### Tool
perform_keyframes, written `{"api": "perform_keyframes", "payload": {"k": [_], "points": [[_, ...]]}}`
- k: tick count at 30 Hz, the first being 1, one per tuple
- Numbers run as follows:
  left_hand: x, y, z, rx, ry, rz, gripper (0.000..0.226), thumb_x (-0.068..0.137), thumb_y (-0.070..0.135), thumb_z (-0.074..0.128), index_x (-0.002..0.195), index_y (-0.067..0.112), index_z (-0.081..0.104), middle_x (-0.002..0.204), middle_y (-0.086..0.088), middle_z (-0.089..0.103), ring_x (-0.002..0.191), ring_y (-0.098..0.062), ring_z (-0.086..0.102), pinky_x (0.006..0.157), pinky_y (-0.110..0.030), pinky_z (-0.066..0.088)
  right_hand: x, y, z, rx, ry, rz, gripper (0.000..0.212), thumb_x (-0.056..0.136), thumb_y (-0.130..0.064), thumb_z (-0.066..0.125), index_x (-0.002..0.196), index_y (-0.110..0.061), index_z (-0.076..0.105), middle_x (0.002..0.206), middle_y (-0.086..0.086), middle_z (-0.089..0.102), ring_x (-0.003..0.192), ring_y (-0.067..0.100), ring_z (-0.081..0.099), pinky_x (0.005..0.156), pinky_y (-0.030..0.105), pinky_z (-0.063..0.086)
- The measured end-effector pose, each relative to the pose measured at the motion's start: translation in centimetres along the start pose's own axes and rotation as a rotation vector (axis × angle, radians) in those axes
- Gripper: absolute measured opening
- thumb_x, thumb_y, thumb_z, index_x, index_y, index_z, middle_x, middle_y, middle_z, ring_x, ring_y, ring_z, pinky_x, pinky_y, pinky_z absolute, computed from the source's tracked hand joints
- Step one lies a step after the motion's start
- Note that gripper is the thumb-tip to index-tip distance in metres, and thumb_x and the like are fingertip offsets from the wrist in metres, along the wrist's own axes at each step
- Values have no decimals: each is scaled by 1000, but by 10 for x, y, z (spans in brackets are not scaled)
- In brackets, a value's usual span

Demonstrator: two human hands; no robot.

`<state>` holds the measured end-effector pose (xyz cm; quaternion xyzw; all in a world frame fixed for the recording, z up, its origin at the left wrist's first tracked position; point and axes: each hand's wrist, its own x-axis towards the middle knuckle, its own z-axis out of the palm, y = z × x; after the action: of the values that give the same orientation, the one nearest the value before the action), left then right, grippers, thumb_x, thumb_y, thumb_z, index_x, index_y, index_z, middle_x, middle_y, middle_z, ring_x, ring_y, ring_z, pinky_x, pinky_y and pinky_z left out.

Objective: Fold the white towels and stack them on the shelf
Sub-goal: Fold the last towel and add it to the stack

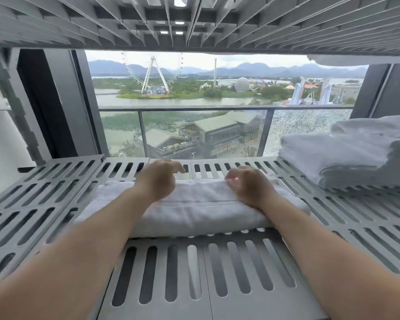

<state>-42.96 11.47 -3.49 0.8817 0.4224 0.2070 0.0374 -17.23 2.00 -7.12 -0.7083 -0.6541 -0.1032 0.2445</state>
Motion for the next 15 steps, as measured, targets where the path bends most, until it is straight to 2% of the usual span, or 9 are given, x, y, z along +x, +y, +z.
{"api": "perform_keyframes", "payload": {"k": [2, 3, 6, 9, 11, 15], "points": [[0, 21, 10, -96, -53, 12, 30, 101, 20, 46, 115, 34, 69, 129, 6, 63, 119, -20, 57, 101, -41, 46, 2, 5, 0, 43, -265, 132, 31, 97, -41, 49, 111, -23, 69, 115, 7, 69, 111, 26, 58, 99, 41, 46], [1, 31, 16, -112, -119, 12, 26, 103, 32, 46, 117, 33, 68, 129, 4, 63, 120, -20, 56, 101, -41, 46, 3, 10, -2, 16, -278, 173, 37, 96, -48, 48, 114, -24, 69, 120, 7, 67, 115, 26, 57, 101, 41, 44], [-1, 51, 34, -18, -330, -43, 50, 100, 58, 38, 137, 30, 56, 145, -2, 54, 133, -25, 49, 110, -45, 38, 1, 30, -10, -167, -179, 232, 61, 87, -70, 46, 126, -26, 62, 130, 8, 61, 124, 27, 51, 105, 43, 40], [-8, 57, 51, 198, -320, -45, 69, 96, 68, 27, 151, 28, 38, 157, -5, 42, 143, -25, 39, 118, -45, 28, -2, 51, -23, -150, -409, 312, 89, 79, -84, 43, 135, -17, 54, 139, 14, 54, 128, 31, 48, 104, 41, 39], [-12, 59, 55, 236, -303, -58, 71, 97, 68, 21, 154, 28, 32, 160, -5, 38, 146, -25, 35, 120, -46, 24, -2, 64, -32, -136, -507, 282, 90, 76, -85, 49, 131, -13, 57, 135, 13, 57, 121, 30, 53, 98, 38, 42], [-15, 64, 55, 269, -327, -87, 71, 99, 66, 15, 159, 29, 18, 166, -3, 24, 152, -24, 22, 124, -48, 12, -2, 73, -49, -135, -465, 208, 73, 71, -82, 61, 94, -12, 68, 98, 6, 68, 92, 24, 62, 79, 33, 48]]}}
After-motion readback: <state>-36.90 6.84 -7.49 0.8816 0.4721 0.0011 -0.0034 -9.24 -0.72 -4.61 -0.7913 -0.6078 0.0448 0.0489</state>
